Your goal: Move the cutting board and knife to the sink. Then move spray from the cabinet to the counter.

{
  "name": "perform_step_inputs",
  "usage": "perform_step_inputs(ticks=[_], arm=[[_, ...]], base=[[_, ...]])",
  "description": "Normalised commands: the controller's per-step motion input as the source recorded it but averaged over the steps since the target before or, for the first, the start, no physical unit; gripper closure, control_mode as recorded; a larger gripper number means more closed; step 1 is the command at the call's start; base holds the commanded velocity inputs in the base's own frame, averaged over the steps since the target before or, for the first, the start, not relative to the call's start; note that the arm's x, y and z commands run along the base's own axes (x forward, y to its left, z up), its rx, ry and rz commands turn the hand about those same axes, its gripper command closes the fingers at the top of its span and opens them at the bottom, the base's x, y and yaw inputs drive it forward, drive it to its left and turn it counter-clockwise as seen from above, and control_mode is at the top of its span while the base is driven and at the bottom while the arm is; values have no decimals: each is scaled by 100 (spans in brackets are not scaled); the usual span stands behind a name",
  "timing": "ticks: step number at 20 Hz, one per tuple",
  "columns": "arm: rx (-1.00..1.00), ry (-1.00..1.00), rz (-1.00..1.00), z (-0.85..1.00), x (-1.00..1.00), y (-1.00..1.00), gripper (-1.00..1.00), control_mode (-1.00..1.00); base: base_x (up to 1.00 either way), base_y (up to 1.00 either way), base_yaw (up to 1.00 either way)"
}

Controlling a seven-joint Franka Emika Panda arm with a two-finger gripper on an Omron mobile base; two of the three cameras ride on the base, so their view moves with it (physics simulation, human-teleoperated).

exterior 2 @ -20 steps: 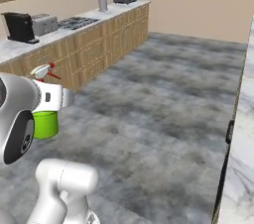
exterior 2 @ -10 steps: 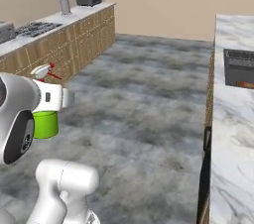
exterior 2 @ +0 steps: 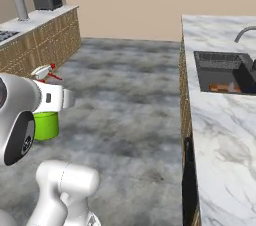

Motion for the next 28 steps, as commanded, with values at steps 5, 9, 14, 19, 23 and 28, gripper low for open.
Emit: perform_step_inputs(ticks=[5, 9, 14, 19, 23, 28], arm=[[0, 0, 0, 0, 0, 0, 100, 100], [0, 0, 0, 0, 0, 0, 100, 100], [0, 0, 0, 0, 0, 0, 100, 100], [0, 0, 0, 0, 0, 0, 100, 100], [0, 0, 0, 0, 0, 0, 100, 100], [0, 0, 0, 0, 0, 0, 100, 100]], base=[[76, 17, -28], [78, 27, -24], [78, 28, -24], [78, 30, -24], [77, 30, -25], [75, 32, -27]])
